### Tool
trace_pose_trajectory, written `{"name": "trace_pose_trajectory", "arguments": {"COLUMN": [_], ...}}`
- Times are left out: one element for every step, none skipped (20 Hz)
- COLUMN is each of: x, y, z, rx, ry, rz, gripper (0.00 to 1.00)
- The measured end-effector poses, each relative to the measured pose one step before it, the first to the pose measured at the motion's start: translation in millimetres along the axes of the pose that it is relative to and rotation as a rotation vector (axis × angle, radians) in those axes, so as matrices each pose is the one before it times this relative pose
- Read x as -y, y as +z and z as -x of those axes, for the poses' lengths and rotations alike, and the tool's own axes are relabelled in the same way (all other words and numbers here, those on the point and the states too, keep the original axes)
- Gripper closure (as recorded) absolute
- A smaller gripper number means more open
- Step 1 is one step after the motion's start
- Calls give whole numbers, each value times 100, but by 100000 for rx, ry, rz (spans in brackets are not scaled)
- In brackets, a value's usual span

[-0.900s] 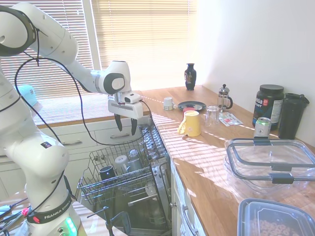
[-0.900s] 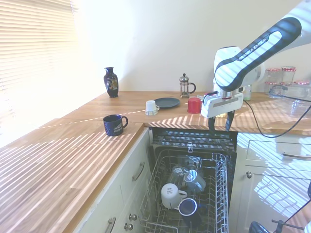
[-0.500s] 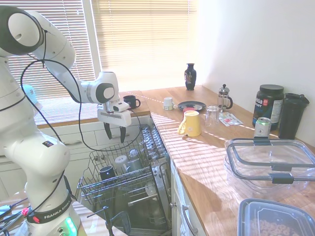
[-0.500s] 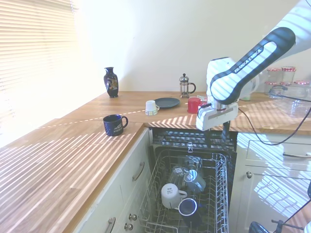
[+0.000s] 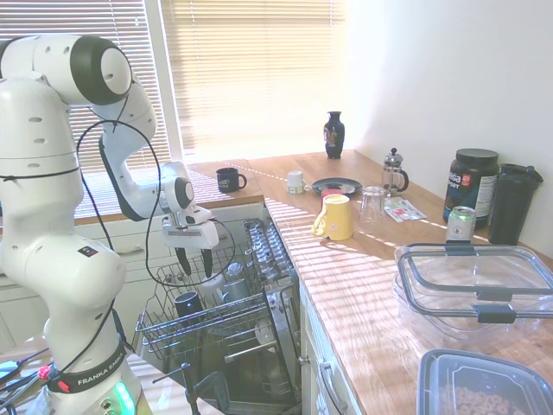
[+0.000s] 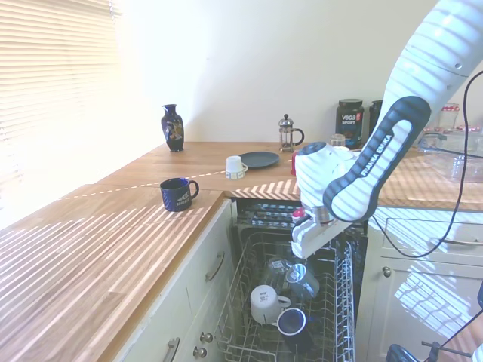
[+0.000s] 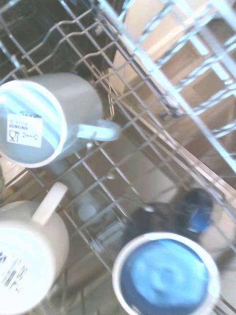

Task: Take a mug cup out of the rack

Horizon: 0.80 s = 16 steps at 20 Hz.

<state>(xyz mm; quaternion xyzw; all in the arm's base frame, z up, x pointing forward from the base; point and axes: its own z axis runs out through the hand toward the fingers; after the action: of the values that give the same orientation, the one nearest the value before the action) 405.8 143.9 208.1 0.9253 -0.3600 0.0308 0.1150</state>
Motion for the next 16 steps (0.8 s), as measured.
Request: {"name": "trace_pose_trajectory", "arguments": {"x": [861, 859, 873, 811, 686, 579, 402, 272, 146, 121, 86, 65, 84, 39, 48, 55], "y": [826, 847, 831, 876, 879, 874, 901, 887, 811, 644, 517, 377, 254, 187, 130, 122], "z": [-179, -283, -354, -405, -469, -502, -523, -508, -387, -350, -266, -184, -162, -143, -134, -129], "rx": [-358, 228, 654, 591, 571, 553, 588, 721, 986, 712, 756, 581, 496, 295, -94, -368], "ry": [214, 417, 231, 224, 577, 763, 822, 741, 587, 260, -104, -380, -248, -348, -328, -256], "rz": [1216, 1234, 1286, 1108, 970, 896, 1035, 914, 798, 670, 504, 317, 261, 275, 402, 580], "gripper": [0, 0, 0, 0, 0, 0, 0, 0, 0, 0, 0, 0, 0, 0, 0, 0]}}
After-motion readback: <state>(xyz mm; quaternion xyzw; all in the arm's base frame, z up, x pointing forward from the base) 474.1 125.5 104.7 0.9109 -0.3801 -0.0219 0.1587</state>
